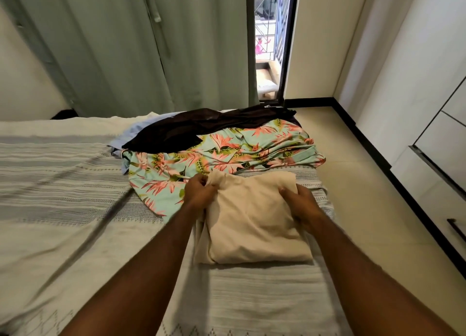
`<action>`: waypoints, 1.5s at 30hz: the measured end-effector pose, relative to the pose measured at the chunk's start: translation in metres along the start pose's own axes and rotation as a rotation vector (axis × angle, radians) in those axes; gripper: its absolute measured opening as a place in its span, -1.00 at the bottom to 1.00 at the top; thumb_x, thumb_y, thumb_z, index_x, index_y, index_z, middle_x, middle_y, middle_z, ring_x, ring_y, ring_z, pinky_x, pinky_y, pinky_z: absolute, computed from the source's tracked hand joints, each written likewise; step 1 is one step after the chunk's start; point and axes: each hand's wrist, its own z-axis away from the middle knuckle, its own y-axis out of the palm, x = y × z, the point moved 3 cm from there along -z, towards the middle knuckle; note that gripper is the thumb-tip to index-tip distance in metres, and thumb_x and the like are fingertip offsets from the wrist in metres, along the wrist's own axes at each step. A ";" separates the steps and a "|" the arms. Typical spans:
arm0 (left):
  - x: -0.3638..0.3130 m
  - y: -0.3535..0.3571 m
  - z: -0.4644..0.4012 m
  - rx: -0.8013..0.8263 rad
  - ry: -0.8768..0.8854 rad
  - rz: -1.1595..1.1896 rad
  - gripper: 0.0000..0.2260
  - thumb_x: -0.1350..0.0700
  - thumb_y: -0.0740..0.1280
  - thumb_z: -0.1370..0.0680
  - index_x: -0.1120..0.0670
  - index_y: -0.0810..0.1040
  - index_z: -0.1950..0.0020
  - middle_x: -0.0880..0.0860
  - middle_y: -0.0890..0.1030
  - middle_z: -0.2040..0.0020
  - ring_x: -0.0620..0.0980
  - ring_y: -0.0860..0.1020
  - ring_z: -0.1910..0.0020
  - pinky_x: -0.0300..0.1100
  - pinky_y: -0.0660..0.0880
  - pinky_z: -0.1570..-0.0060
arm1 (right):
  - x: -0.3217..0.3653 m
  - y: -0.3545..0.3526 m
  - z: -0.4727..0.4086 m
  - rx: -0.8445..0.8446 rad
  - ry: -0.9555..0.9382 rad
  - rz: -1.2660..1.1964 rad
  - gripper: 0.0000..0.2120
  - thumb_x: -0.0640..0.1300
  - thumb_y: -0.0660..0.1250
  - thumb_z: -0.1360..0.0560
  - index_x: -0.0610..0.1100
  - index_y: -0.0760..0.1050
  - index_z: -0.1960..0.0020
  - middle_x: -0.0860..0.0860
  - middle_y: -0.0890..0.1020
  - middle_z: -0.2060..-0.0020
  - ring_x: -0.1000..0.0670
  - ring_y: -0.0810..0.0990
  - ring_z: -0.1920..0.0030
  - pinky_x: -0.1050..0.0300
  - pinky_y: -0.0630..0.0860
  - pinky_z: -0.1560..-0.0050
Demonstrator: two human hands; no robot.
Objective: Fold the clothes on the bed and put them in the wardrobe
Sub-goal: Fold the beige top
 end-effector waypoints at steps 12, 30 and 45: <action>-0.103 -0.070 0.041 0.133 0.307 0.469 -0.61 0.51 0.33 -0.47 0.17 0.53 -0.22 0.02 0.63 0.08 -0.14 0.59 0.21 -0.42 0.48 0.36 | 0.095 -0.050 0.062 0.144 -0.456 -0.314 -0.73 0.01 0.58 -0.26 -0.04 0.72 0.07 -0.01 0.73 0.13 -0.04 0.68 0.09 -0.08 0.64 0.06; 0.088 -0.124 0.120 0.169 -0.373 0.292 -0.84 0.27 0.20 -0.57 0.21 0.54 0.16 0.18 0.53 0.23 0.12 0.52 0.28 -0.05 0.54 0.24 | -0.030 0.050 0.203 1.037 -0.532 1.360 -0.70 -0.05 0.37 -0.46 0.21 0.66 -0.14 0.41 0.24 -0.47 0.06 0.11 -0.50 -0.17 0.12 -0.38; 0.094 -0.132 0.112 0.251 -0.218 0.002 -0.83 0.51 0.42 -0.36 0.26 0.58 0.29 0.18 0.57 0.30 0.14 0.54 0.22 -0.13 0.51 0.25 | -0.026 0.024 0.174 0.683 -0.402 0.793 -0.76 -0.22 0.33 -0.26 0.11 0.66 0.31 0.08 0.75 0.15 0.17 0.69 0.03 0.08 0.60 -0.09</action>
